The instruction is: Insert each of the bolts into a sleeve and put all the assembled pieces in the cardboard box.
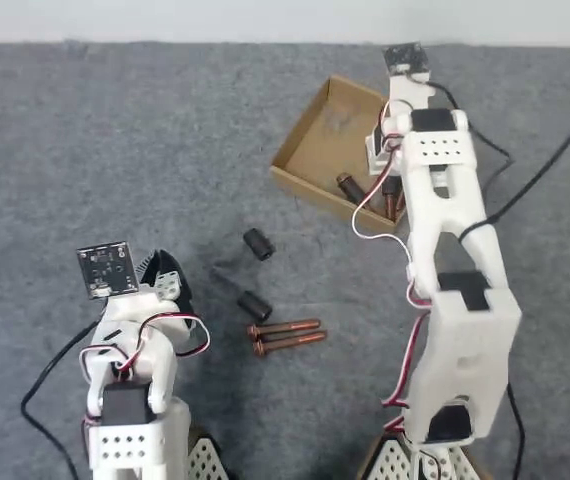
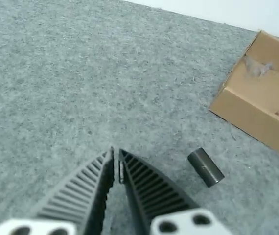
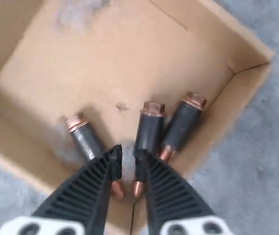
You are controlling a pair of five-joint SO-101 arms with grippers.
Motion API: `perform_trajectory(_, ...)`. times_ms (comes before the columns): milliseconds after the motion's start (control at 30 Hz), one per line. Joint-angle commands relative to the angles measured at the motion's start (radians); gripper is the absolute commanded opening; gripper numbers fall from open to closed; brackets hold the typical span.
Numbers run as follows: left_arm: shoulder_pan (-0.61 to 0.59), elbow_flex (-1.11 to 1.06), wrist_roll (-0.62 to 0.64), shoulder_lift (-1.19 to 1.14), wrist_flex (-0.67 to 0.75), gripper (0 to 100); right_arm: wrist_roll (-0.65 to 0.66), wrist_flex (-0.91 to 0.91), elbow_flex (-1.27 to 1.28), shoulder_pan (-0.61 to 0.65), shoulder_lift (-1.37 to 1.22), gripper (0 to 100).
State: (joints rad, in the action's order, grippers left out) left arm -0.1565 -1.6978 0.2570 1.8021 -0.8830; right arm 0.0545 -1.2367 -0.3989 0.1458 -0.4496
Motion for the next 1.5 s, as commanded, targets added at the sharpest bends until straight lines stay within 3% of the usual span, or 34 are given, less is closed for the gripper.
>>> perform_trajectory(0,0.000,0.012,-0.011,0.003,-0.005,1,-0.012,-0.124,-0.052,0.018,0.186,0.6)
perform_trajectory(300,-0.006,0.012,-0.011,0.003,-0.005,1,-0.014,-0.532,-0.049,0.157,0.377,0.6)
perform_trajectory(467,-0.006,0.012,-0.011,0.003,-0.005,1,-0.014,-0.542,0.127,0.189,0.524,0.6)
perform_trajectory(667,-0.008,0.012,-0.011,0.003,-0.006,1,-0.005,-0.533,0.417,0.323,0.754,0.6)
perform_trajectory(833,-0.009,0.012,-0.012,0.005,-0.025,1,-0.005,-0.407,0.628,0.441,0.914,0.6)
perform_trajectory(1000,-0.061,0.012,-0.009,0.005,-0.025,1,-0.002,-0.117,0.885,0.496,0.989,0.6)
perform_trajectory(1133,-0.120,0.012,-0.006,0.006,-0.020,1,0.114,0.099,1.010,0.501,0.970,0.6)
perform_trajectory(1333,-0.123,0.012,-0.006,0.006,-0.020,1,0.167,0.283,0.997,0.498,0.806,1.1)
perform_trajectory(1467,-0.123,0.012,-0.006,0.006,0.005,1,0.166,0.298,0.876,0.498,0.625,10.6)
